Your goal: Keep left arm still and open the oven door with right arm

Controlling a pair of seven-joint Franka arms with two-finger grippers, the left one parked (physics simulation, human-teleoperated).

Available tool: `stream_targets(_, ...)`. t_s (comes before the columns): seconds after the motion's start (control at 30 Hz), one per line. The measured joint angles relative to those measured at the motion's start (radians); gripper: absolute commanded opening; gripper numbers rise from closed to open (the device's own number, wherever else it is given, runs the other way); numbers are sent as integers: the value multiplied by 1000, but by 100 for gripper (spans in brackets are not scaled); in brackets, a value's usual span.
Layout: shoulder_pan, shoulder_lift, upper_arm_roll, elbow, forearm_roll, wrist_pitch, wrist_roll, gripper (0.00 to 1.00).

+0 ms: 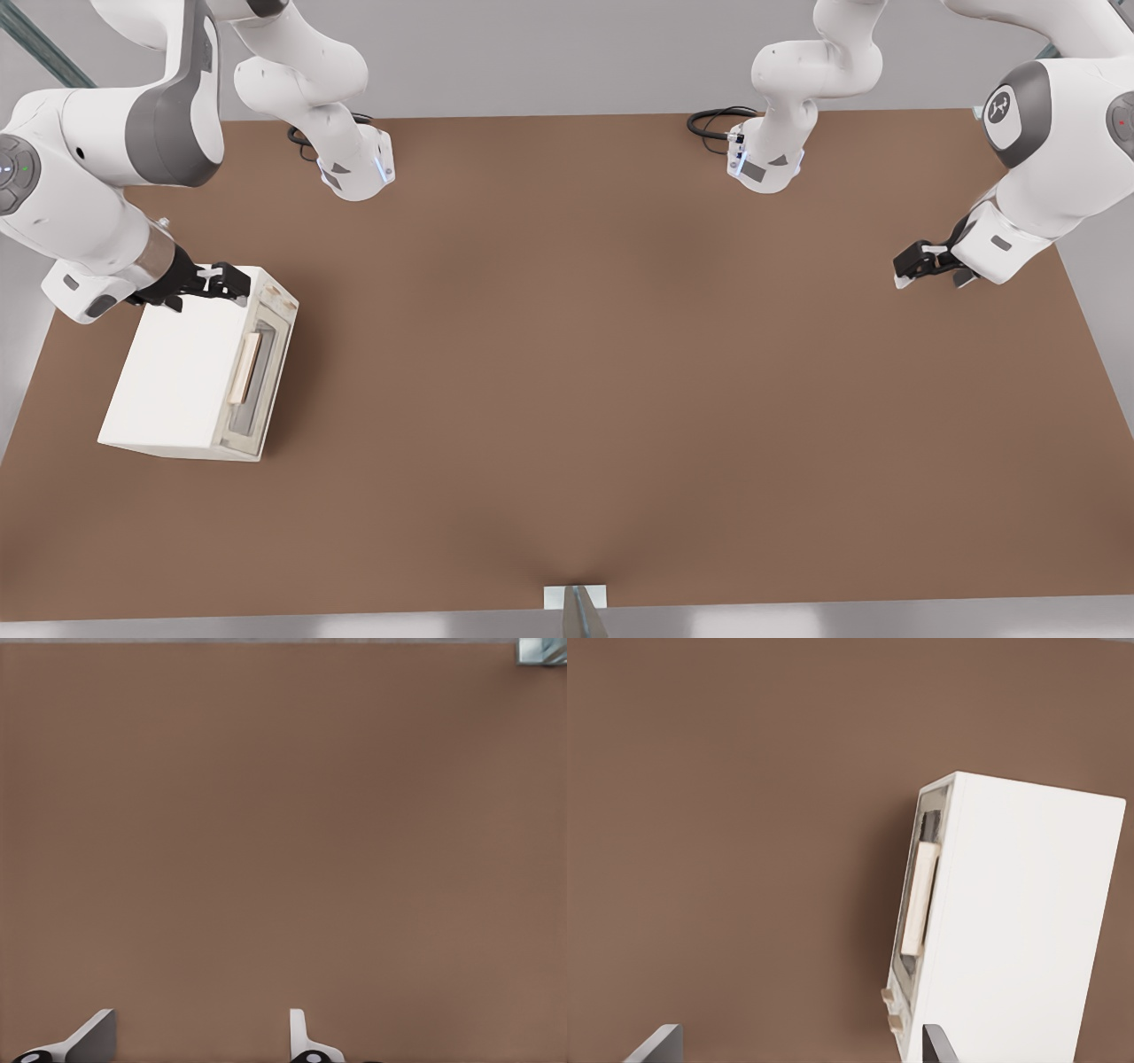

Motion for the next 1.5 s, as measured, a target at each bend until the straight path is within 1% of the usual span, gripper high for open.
stream_targets(0.13, -5, 0, 9, 0, 0, -1, -3, 100)
stream_targets(0.2, -26, 19, 86, -1, 1, -20, -12, 100)
stream_targets(0.23, -6, 30, 137, -1, -9, -30, -14, 96)
stream_targets(0.27, 56, 49, 178, -3, -43, -45, -14, 8)
stream_targets(0.3, 149, 87, 201, -5, -91, -70, -13, 0)
stream_targets(0.33, 227, 128, 217, -15, -156, -93, -13, 0)
stream_targets(0.37, 272, 168, 225, -26, -228, -112, -12, 0)
stream_targets(0.43, 294, 239, 224, -40, -375, -144, 5, 0)
stream_targets(0.53, 380, 321, 126, -45, -535, -188, 59, 0)
stream_targets(0.57, 413, 342, 86, -44, -572, -201, 78, 0)
stream_targets(0.63, 459, 384, 33, -40, -649, -220, 113, 0)
stream_targets(0.7, 485, 434, -42, -38, -696, -229, 146, 0)
stream_targets(0.8, 508, 501, -123, -39, -728, -213, 188, 0)
stream_targets(0.97, 500, 520, -183, -54, -737, -167, 237, 0)
stream_targets(1.3, 410, 519, -194, -221, -731, -8, 281, 0)
stream_targets(1.5, 386, 516, -214, -264, -731, 72, 294, 0)
